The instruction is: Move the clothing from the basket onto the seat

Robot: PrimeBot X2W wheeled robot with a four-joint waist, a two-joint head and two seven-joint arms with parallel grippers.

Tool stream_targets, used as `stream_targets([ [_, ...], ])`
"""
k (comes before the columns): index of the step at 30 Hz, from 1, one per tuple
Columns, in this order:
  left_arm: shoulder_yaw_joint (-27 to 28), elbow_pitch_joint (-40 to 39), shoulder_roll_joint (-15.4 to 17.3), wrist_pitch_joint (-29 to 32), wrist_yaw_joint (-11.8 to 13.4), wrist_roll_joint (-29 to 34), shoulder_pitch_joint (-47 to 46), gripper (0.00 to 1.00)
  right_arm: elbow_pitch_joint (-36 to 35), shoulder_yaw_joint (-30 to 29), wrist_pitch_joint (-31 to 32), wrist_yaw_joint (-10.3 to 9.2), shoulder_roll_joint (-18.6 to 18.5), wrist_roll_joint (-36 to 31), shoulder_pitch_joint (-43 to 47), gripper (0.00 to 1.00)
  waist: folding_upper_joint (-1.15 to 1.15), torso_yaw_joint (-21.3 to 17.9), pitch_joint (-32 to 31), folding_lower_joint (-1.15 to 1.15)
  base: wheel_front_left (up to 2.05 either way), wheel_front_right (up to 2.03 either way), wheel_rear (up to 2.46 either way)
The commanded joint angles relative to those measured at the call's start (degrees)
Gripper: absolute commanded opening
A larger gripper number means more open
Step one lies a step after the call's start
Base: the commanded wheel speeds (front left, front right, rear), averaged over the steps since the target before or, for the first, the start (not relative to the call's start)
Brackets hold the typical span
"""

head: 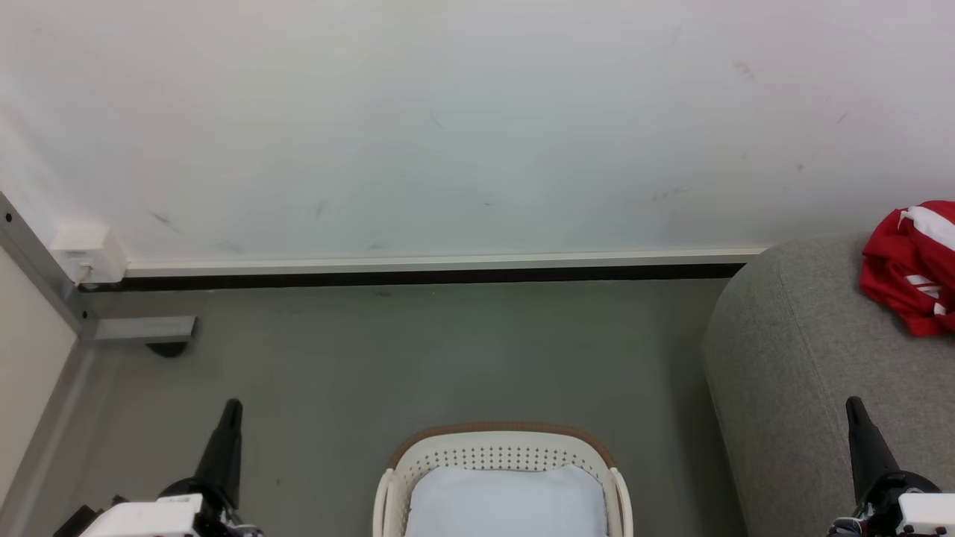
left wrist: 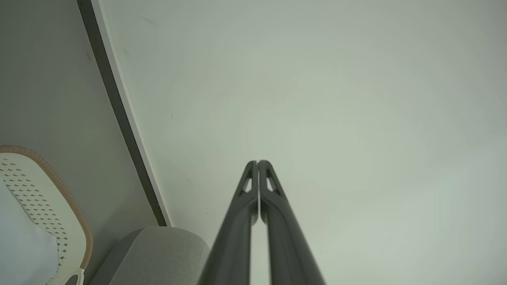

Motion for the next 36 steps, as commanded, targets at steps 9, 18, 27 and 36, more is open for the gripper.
stream_targets([
  [9,0.1,-0.2,0.1,0.2,-0.1,-0.8,-0.5,0.00,-0.3,-0.1,0.2,-0.12,-0.4,0.1,-0.7,0.00,0.00,0.0,0.0,0.00,0.00,0.00,0.00],
  [18,0.1,-0.2,0.1,0.2,-0.1,-0.8,-0.5,0.00,-0.3,-0.1,0.2,-0.12,-0.4,0.1,-0.7,0.00,0.00,0.0,0.0,0.00,0.00,0.00,0.00],
  [27,0.1,-0.2,0.1,0.2,-0.1,-0.8,-0.5,0.00,-0.3,-0.1,0.2,-0.12,-0.4,0.1,-0.7,0.00,0.00,0.0,0.0,0.00,0.00,0.00,0.00],
  [36,0.1,-0.2,0.1,0.2,-0.1,-0.8,-0.5,0.00,-0.3,-0.1,0.2,-0.12,-0.4,0.1,-0.7,0.00,0.00,0.0,0.0,0.00,0.00,0.00,0.00],
])
